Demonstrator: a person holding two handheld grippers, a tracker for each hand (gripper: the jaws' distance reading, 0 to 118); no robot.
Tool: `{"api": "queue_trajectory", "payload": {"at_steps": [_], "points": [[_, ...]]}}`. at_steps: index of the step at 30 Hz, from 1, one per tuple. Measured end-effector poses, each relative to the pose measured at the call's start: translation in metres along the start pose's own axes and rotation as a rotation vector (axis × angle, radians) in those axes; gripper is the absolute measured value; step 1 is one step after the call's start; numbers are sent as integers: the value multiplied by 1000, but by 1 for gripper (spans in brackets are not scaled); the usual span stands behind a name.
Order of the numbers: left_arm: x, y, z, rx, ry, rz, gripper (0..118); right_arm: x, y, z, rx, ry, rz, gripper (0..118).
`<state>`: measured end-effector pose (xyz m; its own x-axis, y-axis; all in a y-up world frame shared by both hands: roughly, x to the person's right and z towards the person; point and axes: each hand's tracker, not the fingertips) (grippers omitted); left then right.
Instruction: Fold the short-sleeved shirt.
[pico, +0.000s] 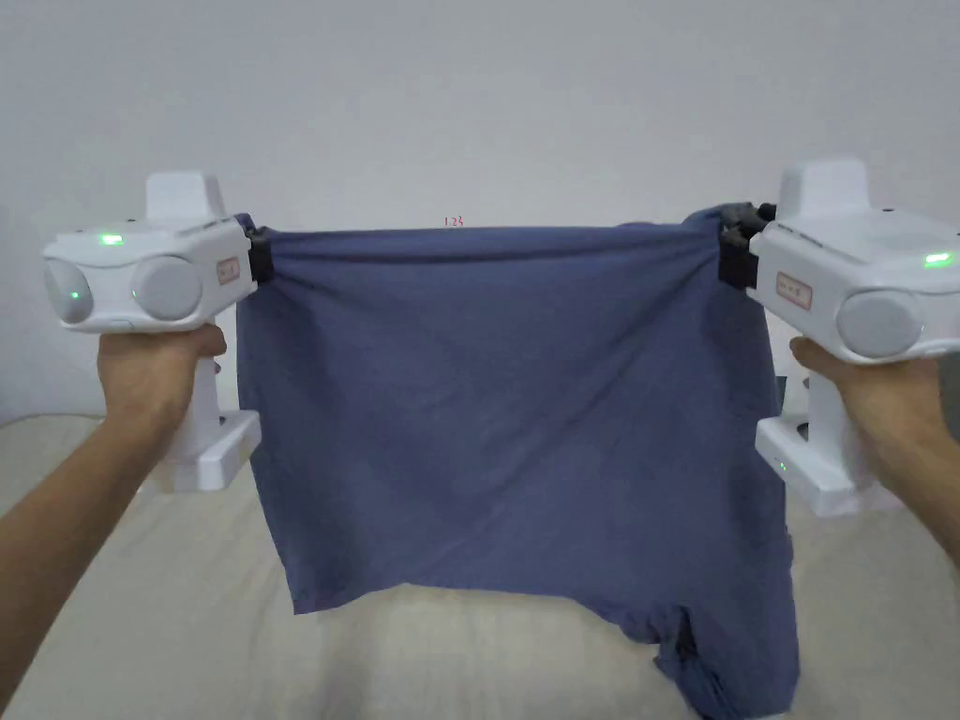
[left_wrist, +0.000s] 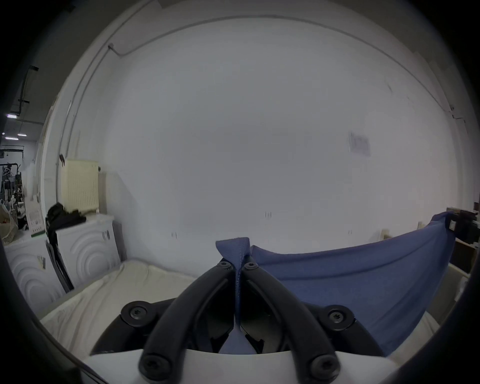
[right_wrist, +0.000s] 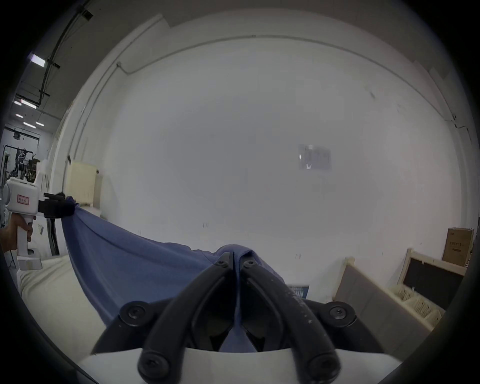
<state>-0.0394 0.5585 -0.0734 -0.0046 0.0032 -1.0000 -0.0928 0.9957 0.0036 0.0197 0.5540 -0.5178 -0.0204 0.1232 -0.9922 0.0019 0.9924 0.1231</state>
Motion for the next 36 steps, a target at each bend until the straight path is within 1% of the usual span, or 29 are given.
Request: {"api": "queue_trajectory", "payload": {"at_steps": [2, 6, 9, 11, 13, 16, 18, 20, 23, 25, 27, 29, 33, 36], "points": [[-3, -39, -13, -71, 4, 1, 2, -5, -38, -8, -79, 20, 0, 6], [-9, -130, -21, -230, -14, 16, 3, -23, -121, -4, -239, 32, 26, 6], [-14, -197, -12, -349, -19, -20, 3, -35, -181, 15, -356, 65, 6, 6], [-19, -236, 1, -422, -25, -28, 3, -34, -224, 22, -424, 84, -14, 6], [-27, -274, 19, -477, -28, -33, 3, -38, -258, 42, -491, 112, -48, 6], [-37, -319, 57, -565, -36, -13, 3, -47, -294, 91, -564, 142, -65, 6], [-43, -346, 89, -600, -36, -9, 3, -50, -314, 125, -594, 158, -105, 6], [-48, -367, 118, -647, -37, -11, 3, -51, -328, 158, -624, 162, -144, 6], [-50, -391, 169, -711, -44, 22, 3, -58, -342, 209, -690, 145, -141, 6], [-52, -405, 204, -729, -41, 46, 3, -60, -350, 241, -706, 135, -173, 6], [-55, -416, 234, -749, -36, 46, 3, -62, -356, 271, -734, 129, -207, 6], [-56, -426, 260, -767, -43, 25, 3, -63, -360, 296, -753, 124, -215, 6], [-58, -435, 298, -792, -44, -8, 2, -71, -373, 335, -814, 108, -238, 6], [-62, -441, 309, -808, -26, -6, 3, -79, -389, 352, -867, 95, -255, 6]]}}
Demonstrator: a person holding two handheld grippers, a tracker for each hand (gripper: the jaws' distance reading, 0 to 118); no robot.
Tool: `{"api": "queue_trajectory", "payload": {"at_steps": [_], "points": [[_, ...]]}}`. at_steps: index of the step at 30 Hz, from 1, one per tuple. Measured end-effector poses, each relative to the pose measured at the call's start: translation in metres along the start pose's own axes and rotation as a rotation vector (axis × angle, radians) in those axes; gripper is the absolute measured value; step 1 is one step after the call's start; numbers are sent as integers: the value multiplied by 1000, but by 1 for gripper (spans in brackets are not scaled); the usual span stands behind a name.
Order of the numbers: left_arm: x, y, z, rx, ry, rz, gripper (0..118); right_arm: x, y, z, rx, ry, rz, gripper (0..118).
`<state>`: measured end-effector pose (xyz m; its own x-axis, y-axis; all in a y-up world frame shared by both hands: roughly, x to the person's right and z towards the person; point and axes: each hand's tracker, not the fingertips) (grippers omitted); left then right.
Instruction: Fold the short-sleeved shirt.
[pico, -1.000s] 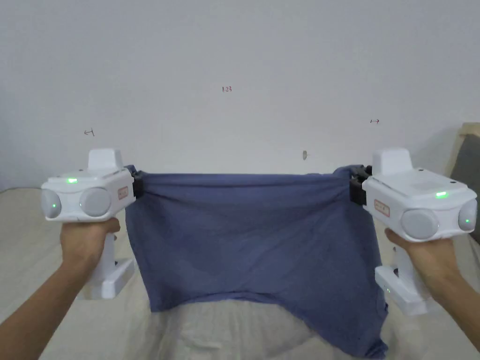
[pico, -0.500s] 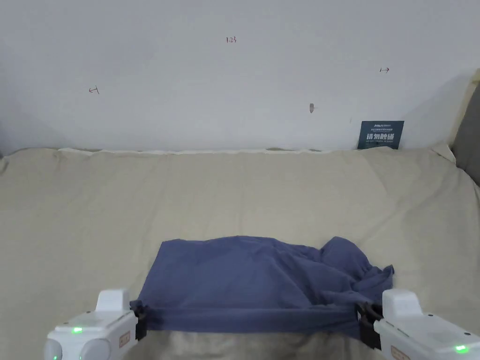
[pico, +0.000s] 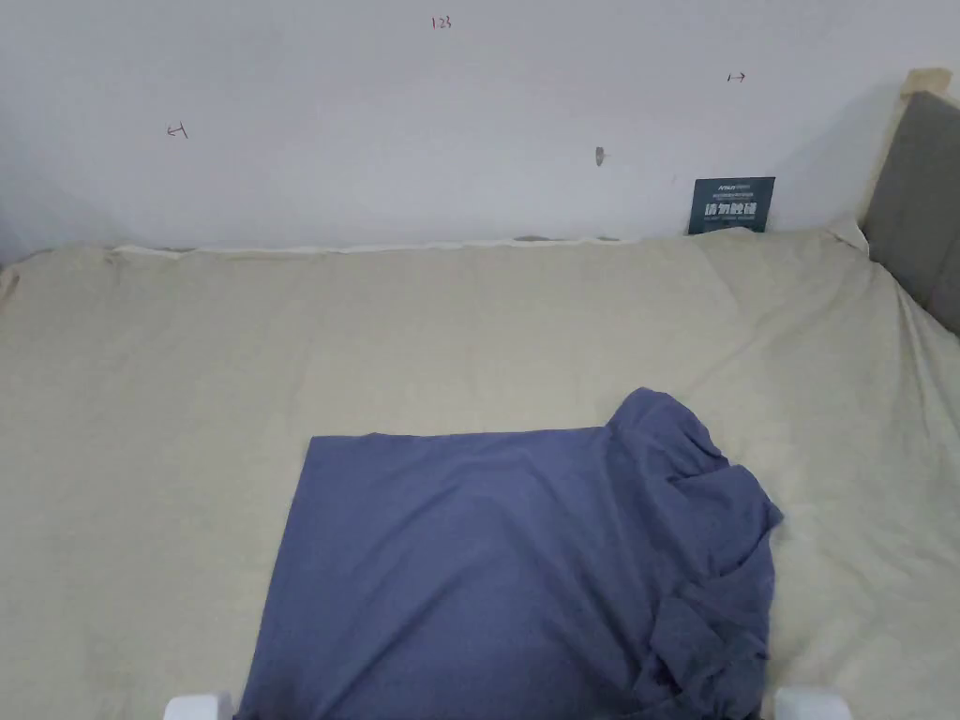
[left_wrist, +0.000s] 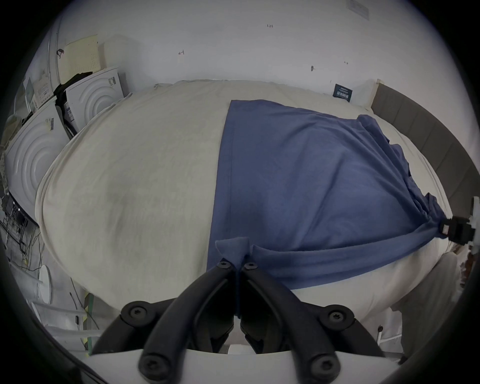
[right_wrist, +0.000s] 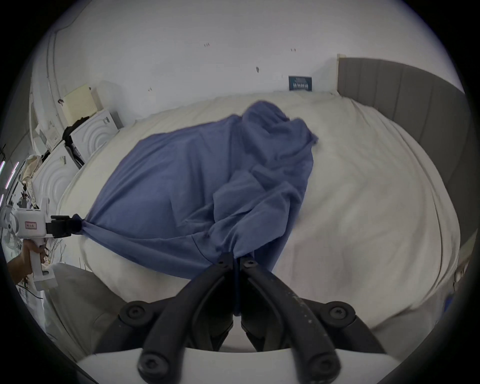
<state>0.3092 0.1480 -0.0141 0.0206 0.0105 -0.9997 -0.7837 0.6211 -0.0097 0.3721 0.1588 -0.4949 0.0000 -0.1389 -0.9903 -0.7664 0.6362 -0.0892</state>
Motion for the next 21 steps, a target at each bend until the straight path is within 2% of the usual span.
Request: {"api": "queue_trajectory", "payload": {"at_steps": [8, 9, 10, 11, 12, 13, 14, 15, 16, 21], "points": [[-1, -13, -9, -50, 28, 15, 3, -3, -27, -22, -70, -23, -113, 7], [0, -12, -8, -53, 34, 20, 7, -4, -23, -19, -74, -27, -119, 8], [1, -9, -6, -56, 36, 26, 17, -5, -20, -15, -75, -29, -122, 17], [1, -6, -2, -55, 33, 41, 40, -9, -15, -8, -71, -37, -119, 36], [1, -1, 4, -44, 27, 82, 81, -11, -8, 0, -61, -60, -104, 64], [2, 6, 14, -21, 11, 115, 107, -12, -1, 10, -14, -73, -87, 82], [3, 13, 23, 26, -13, 147, 118, -12, 9, 22, 45, -69, -82, 99], [6, 23, 35, 95, -34, 168, 118, -12, 22, 35, 109, -72, -81, 112], [9, 33, 49, 173, -50, 177, 118, -13, 34, 47, 169, -88, -79, 115], [34, 92, 107, 479, -91, 111, 118, -21, 99, 110, 494, -185, -39, 114]]}}
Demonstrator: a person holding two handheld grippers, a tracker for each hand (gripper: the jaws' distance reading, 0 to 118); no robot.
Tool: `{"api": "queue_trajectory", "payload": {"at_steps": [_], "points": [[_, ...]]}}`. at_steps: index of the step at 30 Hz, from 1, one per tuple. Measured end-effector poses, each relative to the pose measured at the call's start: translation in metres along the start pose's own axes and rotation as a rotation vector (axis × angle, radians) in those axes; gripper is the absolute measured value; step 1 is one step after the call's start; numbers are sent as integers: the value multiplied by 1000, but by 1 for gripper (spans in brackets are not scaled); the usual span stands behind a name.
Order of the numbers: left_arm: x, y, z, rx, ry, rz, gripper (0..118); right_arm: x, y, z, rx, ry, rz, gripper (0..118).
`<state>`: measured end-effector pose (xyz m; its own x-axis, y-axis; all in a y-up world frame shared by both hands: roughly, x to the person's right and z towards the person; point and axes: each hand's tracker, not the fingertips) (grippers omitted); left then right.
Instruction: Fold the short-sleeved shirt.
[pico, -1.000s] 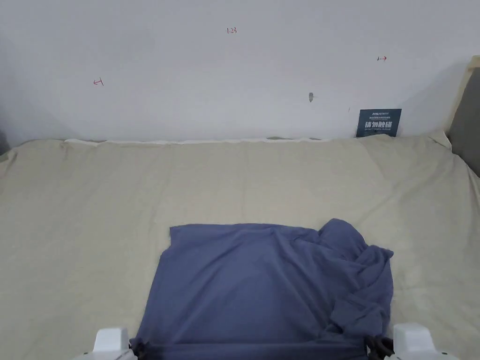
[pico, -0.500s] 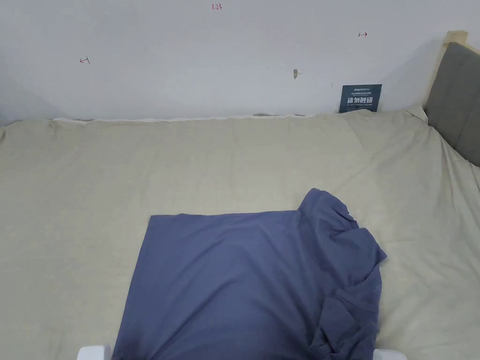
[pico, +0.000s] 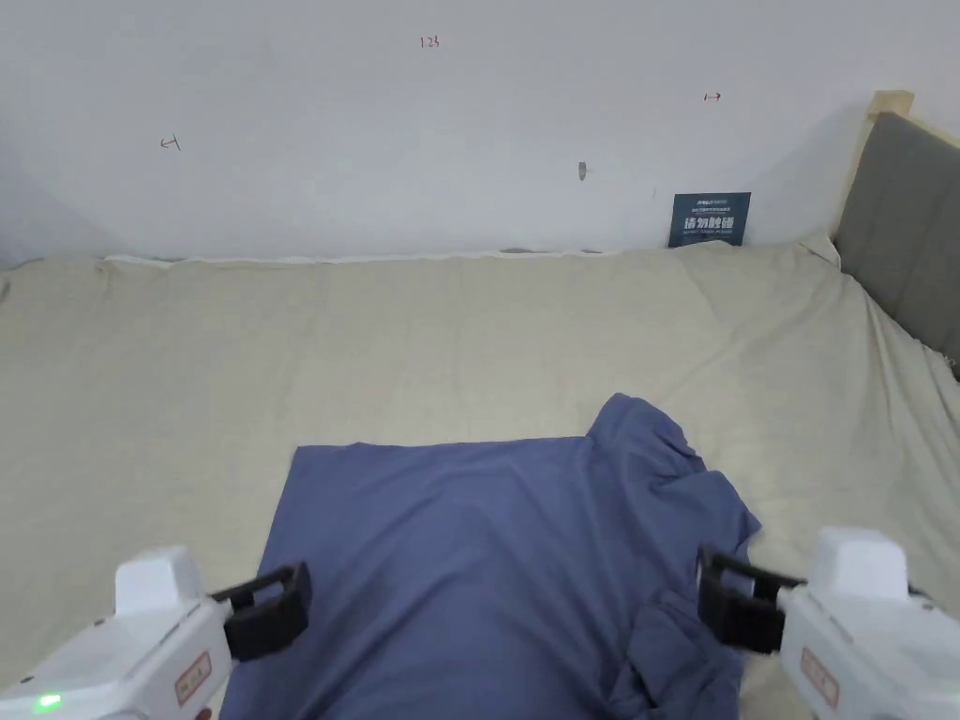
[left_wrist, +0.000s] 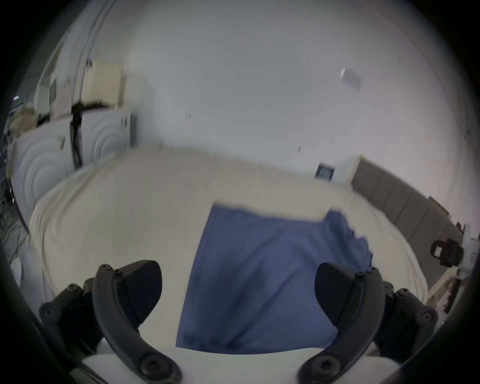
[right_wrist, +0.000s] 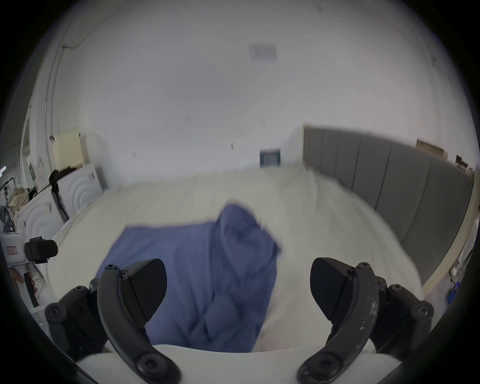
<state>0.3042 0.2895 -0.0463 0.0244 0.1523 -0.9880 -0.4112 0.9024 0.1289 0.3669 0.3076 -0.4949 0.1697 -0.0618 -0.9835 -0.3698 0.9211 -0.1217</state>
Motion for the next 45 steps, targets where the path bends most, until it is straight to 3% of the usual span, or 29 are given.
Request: {"api": "queue_trajectory", "payload": {"at_steps": [6, 8, 9, 11, 14, 16, 24, 30, 37, 38, 42, 43, 45], "points": [[41, 61, 22, 292, 5, -70, 118, -11, 61, 24, 239, -25, 80, 114], [51, 68, 24, 352, 21, -83, 113, -16, 67, 28, 274, -28, 90, 111], [55, 69, 25, 362, 24, -89, 106, -18, 68, 30, 286, -34, 91, 105], [61, 69, 26, 371, 23, -88, 84, -20, 67, 31, 294, -34, 91, 81], [70, 63, 24, 388, 25, -138, 7, -23, 63, 32, 317, -39, 106, 7], [73, 59, 21, 372, 28, -156, 0, -25, 61, 34, 325, -55, 120, 1], [61, 55, 19, 308, 0, -134, 0, -23, 60, 36, 317, -42, 128, 1], [29, 26, 9, 89, -29, -139, 0, -19, 51, 34, 280, -37, 116, 1], [-25, -40, -4, -205, 35, -56, 3, -19, 32, 23, 223, -37, 104, 1], [-32, -50, -7, -231, 53, -42, 10, -21, 28, 21, 214, -38, 102, 1], [-54, -80, -22, -359, 82, -14, 102, -24, 19, 16, 181, -33, 101, 1], [-58, -87, -26, -388, 86, -10, 112, -25, 17, 15, 175, -34, 100, 1], [-62, -102, -34, -414, 109, -16, 112, -25, 14, 12, 165, -36, 97, 1]]}}
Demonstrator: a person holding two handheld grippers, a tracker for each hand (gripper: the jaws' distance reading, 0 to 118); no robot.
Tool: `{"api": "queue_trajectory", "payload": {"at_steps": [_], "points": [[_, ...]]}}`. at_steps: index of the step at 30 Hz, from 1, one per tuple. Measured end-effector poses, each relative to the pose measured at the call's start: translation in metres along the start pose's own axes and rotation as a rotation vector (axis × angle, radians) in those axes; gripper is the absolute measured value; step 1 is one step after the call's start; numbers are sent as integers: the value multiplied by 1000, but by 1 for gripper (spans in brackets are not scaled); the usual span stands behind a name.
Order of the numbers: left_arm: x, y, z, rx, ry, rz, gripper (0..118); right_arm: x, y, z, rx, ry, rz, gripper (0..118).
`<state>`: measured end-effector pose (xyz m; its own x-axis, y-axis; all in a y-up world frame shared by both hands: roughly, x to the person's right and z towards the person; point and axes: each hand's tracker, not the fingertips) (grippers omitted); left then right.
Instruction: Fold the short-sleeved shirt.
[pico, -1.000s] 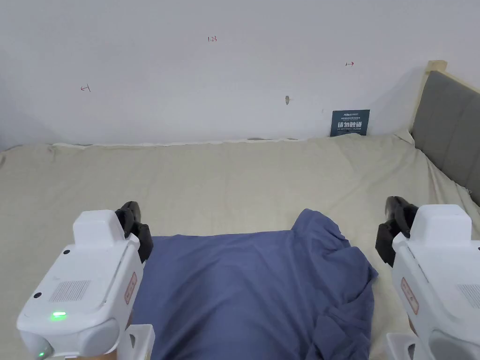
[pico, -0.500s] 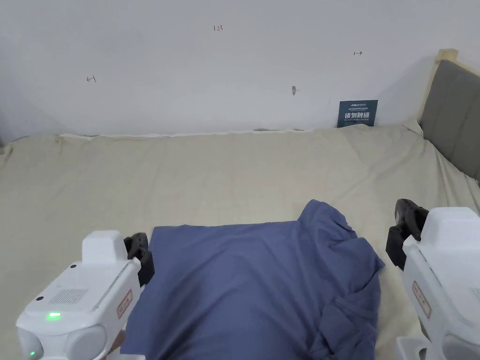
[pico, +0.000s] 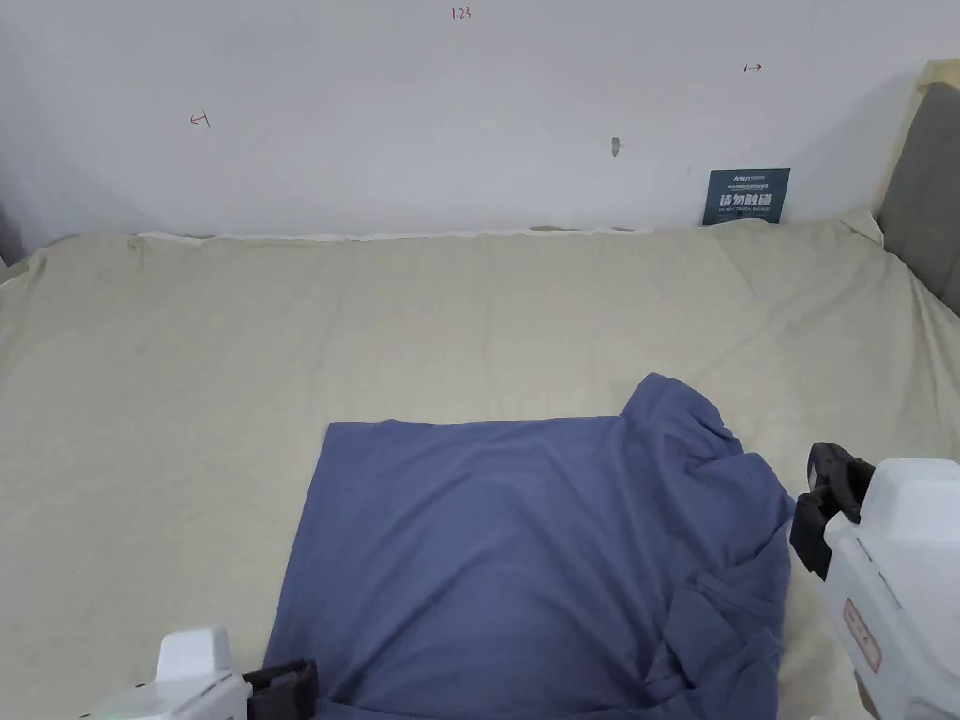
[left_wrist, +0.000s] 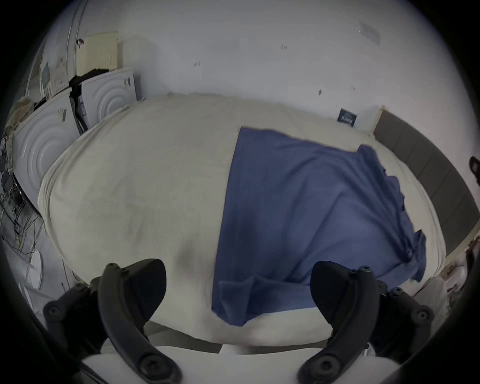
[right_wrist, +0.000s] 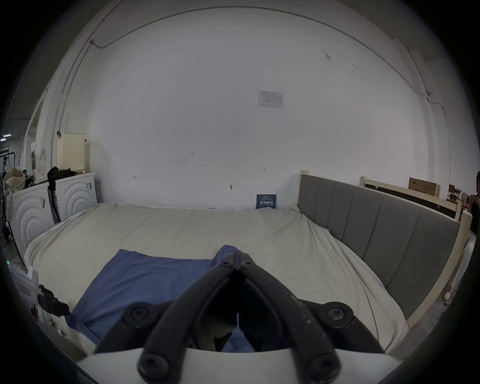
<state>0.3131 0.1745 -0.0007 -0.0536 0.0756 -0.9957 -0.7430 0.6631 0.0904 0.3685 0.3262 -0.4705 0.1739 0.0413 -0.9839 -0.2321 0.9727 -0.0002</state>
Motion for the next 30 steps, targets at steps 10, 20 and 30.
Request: {"api": "queue_trajectory", "payload": {"at_steps": [10, 20, 30], "points": [[13, -26, -27, -79, -31, -44, 4, 10, -21, -1, -92, -27, -12, 1], [13, -6, 6, 10, -84, 0, 4, 21, -118, -24, -529, 53, -33, 99], [18, -1, 12, 12, -84, -13, 4, 0, -178, -33, -671, 154, -36, 23]]}}
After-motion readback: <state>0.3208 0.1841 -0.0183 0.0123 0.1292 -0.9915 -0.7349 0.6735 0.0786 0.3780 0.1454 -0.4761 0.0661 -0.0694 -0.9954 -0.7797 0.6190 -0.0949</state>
